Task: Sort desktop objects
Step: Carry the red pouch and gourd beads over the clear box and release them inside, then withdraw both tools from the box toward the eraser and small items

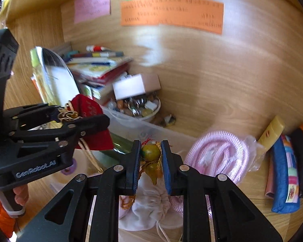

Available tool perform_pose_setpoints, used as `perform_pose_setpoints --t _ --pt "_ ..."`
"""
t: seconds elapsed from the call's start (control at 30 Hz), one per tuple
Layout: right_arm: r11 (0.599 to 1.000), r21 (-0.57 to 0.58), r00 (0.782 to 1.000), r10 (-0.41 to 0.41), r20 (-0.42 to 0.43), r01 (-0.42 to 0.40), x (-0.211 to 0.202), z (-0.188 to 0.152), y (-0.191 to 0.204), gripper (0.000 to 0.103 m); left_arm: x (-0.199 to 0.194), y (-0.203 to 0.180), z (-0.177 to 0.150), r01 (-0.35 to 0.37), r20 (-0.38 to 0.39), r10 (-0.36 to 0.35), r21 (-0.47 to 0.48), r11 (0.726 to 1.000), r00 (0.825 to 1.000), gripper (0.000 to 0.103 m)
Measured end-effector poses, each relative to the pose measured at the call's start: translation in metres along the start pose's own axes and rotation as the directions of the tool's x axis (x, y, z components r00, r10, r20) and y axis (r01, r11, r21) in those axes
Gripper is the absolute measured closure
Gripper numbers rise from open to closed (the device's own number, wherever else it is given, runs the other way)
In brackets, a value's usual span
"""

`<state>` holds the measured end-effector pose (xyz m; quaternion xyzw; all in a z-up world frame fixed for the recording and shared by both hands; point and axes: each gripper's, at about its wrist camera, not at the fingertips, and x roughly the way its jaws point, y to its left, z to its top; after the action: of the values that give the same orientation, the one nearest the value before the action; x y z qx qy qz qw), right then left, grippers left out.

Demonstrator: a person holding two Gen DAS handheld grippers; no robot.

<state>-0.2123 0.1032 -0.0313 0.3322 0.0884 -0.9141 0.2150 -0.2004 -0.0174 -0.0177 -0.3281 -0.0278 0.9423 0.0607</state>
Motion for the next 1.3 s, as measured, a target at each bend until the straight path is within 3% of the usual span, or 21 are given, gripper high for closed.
perform_pose_setpoints --t 0.43,0.53,0.6,0.7,0.83,0.93,1.1,1.3 --pt "0.997 -0.035 0.995 -0.074 -0.061 0.072 0.025 -0.013 0.003 0.084 0.011 -0.008 -0.009 -0.017 -0.039 0.018 0.044 0.999 0.999 0.062" --pt "0.993 -0.055 0.992 -0.108 -0.061 0.105 0.027 -0.013 0.007 0.077 0.009 -0.010 -0.009 -0.029 -0.033 0.030 0.055 0.998 0.999 0.056" --pt "0.991 -0.064 0.991 -0.119 -0.053 0.116 0.025 -0.014 0.009 0.061 0.007 -0.011 -0.009 -0.030 -0.025 0.031 0.056 0.998 0.999 0.049" --pt "0.995 -0.060 0.995 -0.087 -0.049 0.084 0.023 -0.013 0.011 0.047 -0.001 -0.010 -0.007 -0.024 0.002 0.024 0.048 0.999 1.000 0.037" --pt "0.990 -0.087 0.993 -0.111 -0.040 0.107 0.021 -0.012 0.017 0.039 -0.015 -0.008 -0.002 0.006 0.036 -0.008 0.030 1.000 0.999 0.033" --pt "0.994 -0.067 0.996 -0.091 -0.016 0.089 0.010 -0.007 0.016 0.033 -0.031 -0.004 0.002 0.020 0.086 -0.021 0.014 1.000 0.996 0.024" --pt "0.996 -0.027 0.996 -0.084 0.039 0.085 -0.020 -0.001 0.011 0.022 -0.054 0.003 0.006 -0.014 0.137 0.016 -0.017 1.000 0.990 0.014" --pt "0.997 -0.002 0.994 -0.076 0.073 0.077 -0.053 -0.007 0.005 0.018 -0.090 0.013 0.000 -0.041 0.177 0.048 -0.043 0.998 0.983 0.007"
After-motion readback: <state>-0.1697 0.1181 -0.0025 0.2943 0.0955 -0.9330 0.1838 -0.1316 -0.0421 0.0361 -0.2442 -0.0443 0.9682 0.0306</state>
